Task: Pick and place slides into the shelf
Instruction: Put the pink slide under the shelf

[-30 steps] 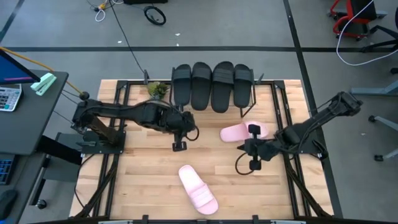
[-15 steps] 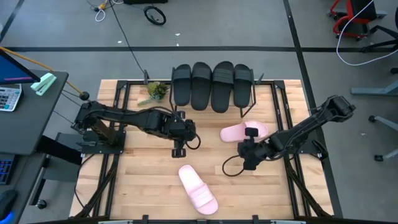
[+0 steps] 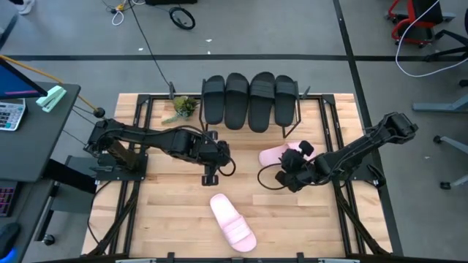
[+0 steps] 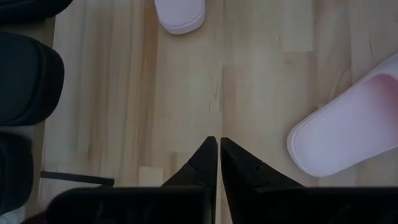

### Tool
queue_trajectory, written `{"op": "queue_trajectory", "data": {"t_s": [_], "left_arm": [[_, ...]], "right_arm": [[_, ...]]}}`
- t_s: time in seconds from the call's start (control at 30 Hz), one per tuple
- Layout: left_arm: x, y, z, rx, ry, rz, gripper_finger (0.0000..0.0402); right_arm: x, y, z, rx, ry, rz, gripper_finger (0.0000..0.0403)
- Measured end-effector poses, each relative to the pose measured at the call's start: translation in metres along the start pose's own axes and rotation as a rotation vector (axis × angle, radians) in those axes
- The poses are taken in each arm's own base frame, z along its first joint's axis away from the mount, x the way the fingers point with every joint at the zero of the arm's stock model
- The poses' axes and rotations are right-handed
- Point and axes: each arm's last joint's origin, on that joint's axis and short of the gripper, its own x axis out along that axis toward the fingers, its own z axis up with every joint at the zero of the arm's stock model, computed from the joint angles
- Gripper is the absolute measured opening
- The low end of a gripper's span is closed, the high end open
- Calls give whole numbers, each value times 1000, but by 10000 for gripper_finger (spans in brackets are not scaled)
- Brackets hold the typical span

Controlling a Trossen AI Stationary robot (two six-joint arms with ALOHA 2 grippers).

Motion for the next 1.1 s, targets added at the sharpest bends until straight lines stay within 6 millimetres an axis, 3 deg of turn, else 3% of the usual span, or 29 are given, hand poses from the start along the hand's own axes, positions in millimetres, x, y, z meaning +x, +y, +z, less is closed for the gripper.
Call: {"op": "queue_trajectory", "data": {"t_s": [0.13, 0.27, 0.43, 0.63, 0.83, 1.1], "left_arm": [[-1, -4, 0, -55, -2, -5, 24], [0, -17, -2, -86, 9, -22, 14], [6, -50, -4, -22, 14, -65, 9], [18, -95, -9, 39, 59, -235, 26], [35, -136, -4, 80, 0, -424, 54], [81, -157, -5, 80, 47, -417, 119]], "right_arm": [[-2, 4, -1, 24, 18, 53, 101], [-12, 21, -3, -47, 27, 232, 100], [-33, 40, -9, -158, -33, 421, 100], [-45, 44, -17, -195, -66, 450, 99], [-47, 45, -19, -199, -85, 442, 99], [-47, 45, -18, -178, -83, 442, 96]]}}
